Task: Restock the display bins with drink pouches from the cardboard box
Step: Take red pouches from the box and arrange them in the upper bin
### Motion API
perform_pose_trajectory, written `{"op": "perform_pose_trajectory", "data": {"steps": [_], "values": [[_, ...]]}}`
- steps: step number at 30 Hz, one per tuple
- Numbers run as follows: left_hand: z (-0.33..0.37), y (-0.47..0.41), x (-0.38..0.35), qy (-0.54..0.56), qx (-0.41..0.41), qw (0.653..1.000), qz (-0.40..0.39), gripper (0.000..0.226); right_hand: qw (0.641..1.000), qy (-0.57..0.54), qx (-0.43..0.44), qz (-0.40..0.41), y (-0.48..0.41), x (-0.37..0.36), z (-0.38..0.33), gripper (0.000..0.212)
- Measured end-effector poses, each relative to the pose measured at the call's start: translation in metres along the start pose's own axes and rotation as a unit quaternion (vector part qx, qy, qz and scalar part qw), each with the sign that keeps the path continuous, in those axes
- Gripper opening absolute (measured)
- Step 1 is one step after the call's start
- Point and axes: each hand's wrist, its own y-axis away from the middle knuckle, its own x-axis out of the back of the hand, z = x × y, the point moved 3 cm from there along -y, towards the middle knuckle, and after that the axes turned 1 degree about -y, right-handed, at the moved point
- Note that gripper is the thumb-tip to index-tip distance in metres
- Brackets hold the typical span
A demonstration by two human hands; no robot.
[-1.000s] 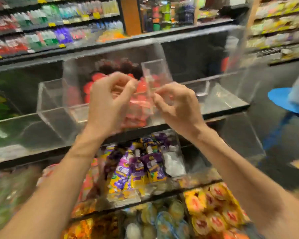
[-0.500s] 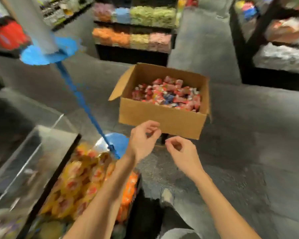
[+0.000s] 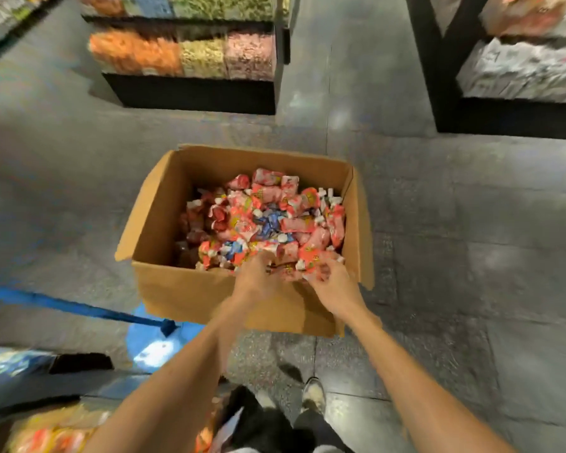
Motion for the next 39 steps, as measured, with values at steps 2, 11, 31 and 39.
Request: {"op": "perform_pose_trajectory", "data": {"steps": [2,11,31,39], "values": [[-0.012,-0.034,-0.001,0.024,0.051,0.998,-0.002,0.047,0.999,0.029,-0.017,-0.015,-0.032,-0.003,0.001,0.045],[-0.053,-0.179,0.018,0.088,0.163,0.974,0.129,0.096,0.981,0.183,-0.038,-0.052,-0.177,-0.054,-0.002,0.057],[-0.077,-0.25,0.014,-0.137,-0.034,0.989,0.042,0.08,0.97,0.172,-0.129,0.112,-0.328,-0.071,-0.057,0.077],[-0.07,-0.221,0.028,0.051,-0.055,0.991,0.109,0.035,0.98,0.039,-0.191,-0.047,-0.291,-0.088,-0.042,0.097]]}}
